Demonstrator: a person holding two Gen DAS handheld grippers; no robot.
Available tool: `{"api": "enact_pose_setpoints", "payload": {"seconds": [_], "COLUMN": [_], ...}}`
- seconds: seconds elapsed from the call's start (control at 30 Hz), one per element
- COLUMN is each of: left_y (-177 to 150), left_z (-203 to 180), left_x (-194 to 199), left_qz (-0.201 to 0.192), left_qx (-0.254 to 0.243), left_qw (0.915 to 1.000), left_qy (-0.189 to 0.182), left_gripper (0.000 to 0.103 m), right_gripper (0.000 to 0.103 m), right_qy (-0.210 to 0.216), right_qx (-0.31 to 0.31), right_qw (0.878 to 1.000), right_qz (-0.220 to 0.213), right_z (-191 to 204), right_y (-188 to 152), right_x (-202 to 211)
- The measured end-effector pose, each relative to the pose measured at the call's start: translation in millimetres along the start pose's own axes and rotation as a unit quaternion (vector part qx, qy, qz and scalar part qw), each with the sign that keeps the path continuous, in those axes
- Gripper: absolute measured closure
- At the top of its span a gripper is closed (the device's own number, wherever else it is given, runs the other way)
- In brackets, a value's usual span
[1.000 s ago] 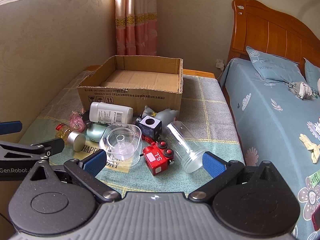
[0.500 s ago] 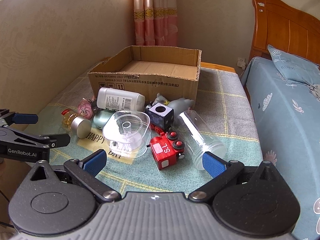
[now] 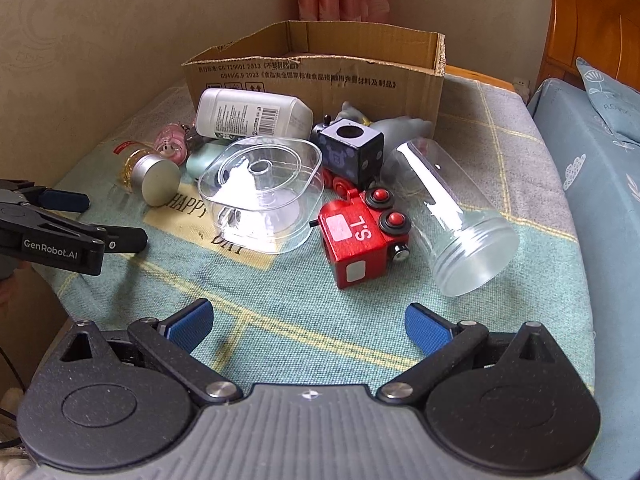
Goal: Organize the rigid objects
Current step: 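Grasp the capsule jar with the left tool while the right tool grasps the red S.L train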
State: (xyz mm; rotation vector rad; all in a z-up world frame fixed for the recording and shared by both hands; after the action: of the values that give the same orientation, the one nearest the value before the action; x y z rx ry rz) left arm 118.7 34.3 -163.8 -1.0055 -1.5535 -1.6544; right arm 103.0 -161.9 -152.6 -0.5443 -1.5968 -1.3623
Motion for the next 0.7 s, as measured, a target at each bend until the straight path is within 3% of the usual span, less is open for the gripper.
{"api": "enact_pose_setpoints", "payload": {"seconds": [0.17,0.7], "left_y": [6.5,26.5], "left_z": [-0.8,3.4], "left_x": [-4.2,-16.4], "left_qz": [-0.001,-0.025], "left_qx": [0.001,-0.008], "left_qw": [1.0000,0.9996], "left_qy": [-0.008,-0.014], "left_gripper": [0.001,0.000], "right_gripper": [0.000,0.000], "right_qy": [-0.026,-0.018], "right_qx": [0.033,0.042], "right_qw": [0.999,0.998], "right_qz": [-0.006,-0.042], "right_z": [-2.8,-14.5], "right_y": [6.1,23.4], "right_x": [-8.3,-15.5]}}
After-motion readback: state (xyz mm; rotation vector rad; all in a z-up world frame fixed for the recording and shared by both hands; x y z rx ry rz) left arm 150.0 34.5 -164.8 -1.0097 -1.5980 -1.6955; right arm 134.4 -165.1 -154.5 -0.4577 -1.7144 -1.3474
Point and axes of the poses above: each gripper's, at about its wrist camera, not at the fingertips, and x roughly against the way its jaws point, z to its left, y to its top, the point moved 10 cm from there along -x, roughly the way its jaws point, and after that the axes turned 9 degrees about z, right-handed, at the moved point
